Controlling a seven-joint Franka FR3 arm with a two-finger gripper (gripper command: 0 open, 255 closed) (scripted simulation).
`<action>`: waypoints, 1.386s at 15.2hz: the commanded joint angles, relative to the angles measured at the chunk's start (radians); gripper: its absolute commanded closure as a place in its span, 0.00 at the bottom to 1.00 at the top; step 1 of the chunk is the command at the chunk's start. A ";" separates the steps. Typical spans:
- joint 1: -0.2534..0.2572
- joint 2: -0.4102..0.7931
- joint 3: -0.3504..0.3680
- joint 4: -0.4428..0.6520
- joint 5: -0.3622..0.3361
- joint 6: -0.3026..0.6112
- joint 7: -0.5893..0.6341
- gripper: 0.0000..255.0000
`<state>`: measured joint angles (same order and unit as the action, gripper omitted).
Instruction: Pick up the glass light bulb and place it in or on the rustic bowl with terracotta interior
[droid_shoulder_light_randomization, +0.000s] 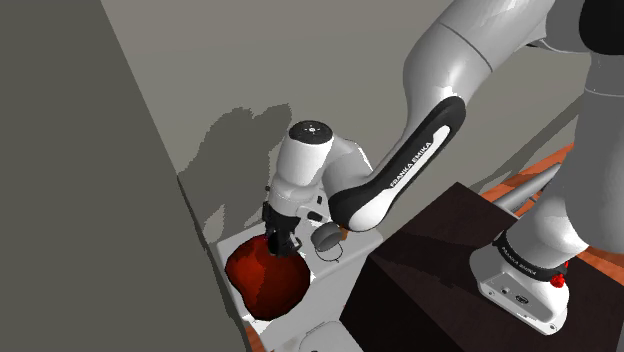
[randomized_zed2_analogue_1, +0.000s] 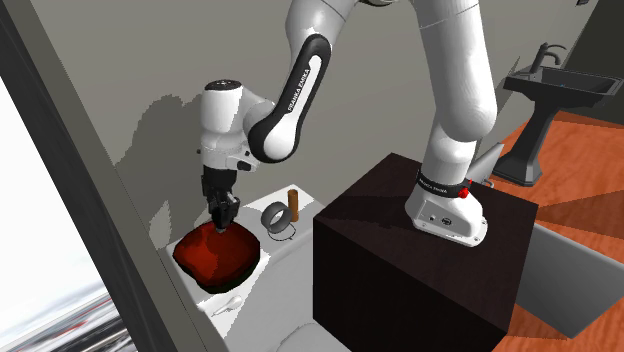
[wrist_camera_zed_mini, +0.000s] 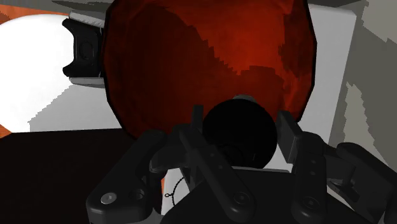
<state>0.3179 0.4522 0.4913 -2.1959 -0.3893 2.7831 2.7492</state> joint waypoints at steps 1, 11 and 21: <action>0.059 0.009 -0.014 0.017 -0.018 -0.005 0.060 1.00; 0.144 0.125 -0.120 0.048 -0.106 0.087 0.127 1.00; 0.156 0.142 -0.135 0.054 -0.116 0.100 0.135 0.00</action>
<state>0.4738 0.5937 0.3562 -2.1423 -0.5056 2.8828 2.8840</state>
